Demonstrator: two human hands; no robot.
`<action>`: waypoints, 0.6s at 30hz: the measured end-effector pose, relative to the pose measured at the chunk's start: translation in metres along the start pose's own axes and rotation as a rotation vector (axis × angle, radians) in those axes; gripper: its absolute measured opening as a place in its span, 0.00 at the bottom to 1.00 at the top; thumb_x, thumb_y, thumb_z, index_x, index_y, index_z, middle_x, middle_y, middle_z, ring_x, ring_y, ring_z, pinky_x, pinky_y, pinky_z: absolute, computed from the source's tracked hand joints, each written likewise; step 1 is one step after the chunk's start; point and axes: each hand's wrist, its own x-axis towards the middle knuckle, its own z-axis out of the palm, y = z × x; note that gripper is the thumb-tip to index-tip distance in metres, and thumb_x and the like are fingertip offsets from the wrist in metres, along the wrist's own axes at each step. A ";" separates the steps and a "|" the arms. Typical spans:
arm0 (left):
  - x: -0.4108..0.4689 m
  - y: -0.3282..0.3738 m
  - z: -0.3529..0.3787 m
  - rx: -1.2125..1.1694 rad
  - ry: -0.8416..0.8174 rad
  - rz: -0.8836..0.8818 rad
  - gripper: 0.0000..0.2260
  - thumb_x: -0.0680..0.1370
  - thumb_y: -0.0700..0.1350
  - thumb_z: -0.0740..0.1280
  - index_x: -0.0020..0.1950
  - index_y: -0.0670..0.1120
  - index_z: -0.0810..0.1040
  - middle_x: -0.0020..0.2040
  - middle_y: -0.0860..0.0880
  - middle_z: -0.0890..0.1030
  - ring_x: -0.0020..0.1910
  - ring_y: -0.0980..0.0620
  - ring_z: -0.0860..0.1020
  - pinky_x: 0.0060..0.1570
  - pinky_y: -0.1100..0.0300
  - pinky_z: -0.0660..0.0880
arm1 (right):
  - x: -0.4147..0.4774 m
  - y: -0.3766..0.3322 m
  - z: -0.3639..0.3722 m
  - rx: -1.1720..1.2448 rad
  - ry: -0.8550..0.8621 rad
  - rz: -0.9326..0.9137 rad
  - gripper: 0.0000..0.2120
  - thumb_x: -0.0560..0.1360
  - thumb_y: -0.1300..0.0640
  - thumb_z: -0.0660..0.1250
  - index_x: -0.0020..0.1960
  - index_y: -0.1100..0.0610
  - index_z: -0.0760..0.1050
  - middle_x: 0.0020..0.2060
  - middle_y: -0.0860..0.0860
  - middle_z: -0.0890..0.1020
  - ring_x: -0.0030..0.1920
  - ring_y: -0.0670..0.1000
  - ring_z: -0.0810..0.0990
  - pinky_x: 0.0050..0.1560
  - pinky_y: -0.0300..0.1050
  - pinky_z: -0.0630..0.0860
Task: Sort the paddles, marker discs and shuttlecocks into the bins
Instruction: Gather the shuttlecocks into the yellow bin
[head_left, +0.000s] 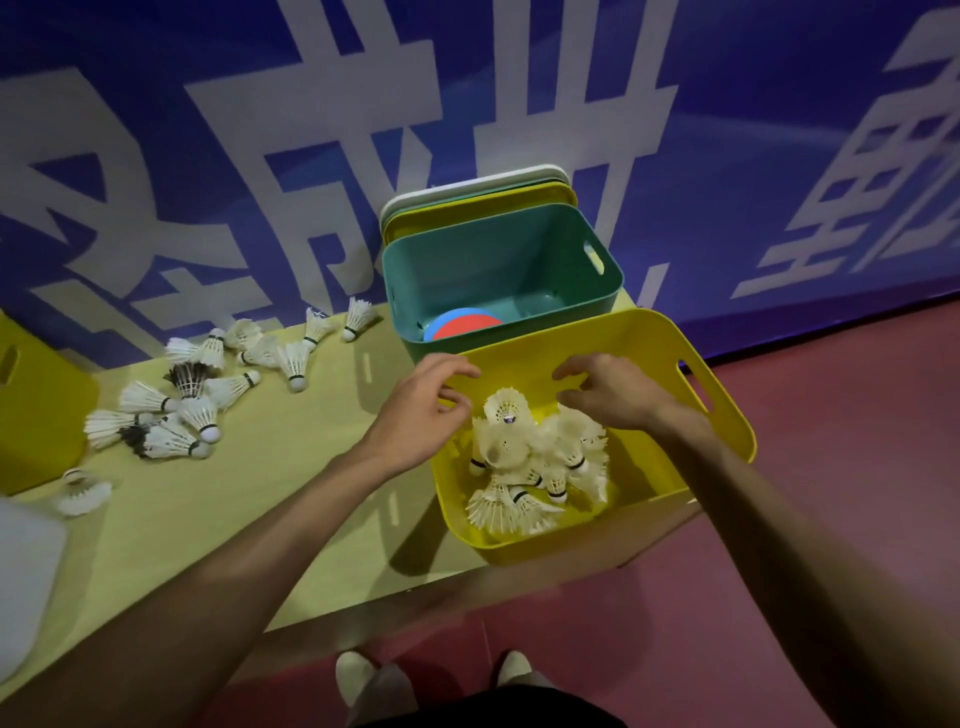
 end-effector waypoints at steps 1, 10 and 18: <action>0.001 -0.001 -0.004 -0.015 0.033 -0.010 0.14 0.76 0.35 0.65 0.59 0.50 0.77 0.60 0.53 0.72 0.47 0.58 0.79 0.48 0.67 0.76 | 0.003 -0.005 -0.001 0.007 0.018 -0.015 0.16 0.77 0.52 0.65 0.63 0.53 0.75 0.63 0.52 0.77 0.61 0.53 0.76 0.55 0.42 0.70; -0.004 -0.034 -0.054 -0.135 0.195 -0.122 0.14 0.77 0.37 0.65 0.56 0.54 0.76 0.58 0.52 0.76 0.51 0.59 0.78 0.50 0.65 0.76 | 0.034 -0.073 -0.002 0.132 0.104 -0.176 0.12 0.77 0.57 0.65 0.60 0.55 0.78 0.56 0.51 0.82 0.53 0.50 0.80 0.55 0.42 0.73; -0.020 -0.086 -0.145 -0.151 0.341 -0.255 0.13 0.77 0.37 0.63 0.54 0.54 0.78 0.57 0.53 0.78 0.51 0.57 0.79 0.49 0.63 0.74 | 0.074 -0.169 0.022 0.263 0.159 -0.246 0.15 0.77 0.56 0.65 0.63 0.54 0.74 0.47 0.48 0.81 0.45 0.46 0.79 0.50 0.38 0.74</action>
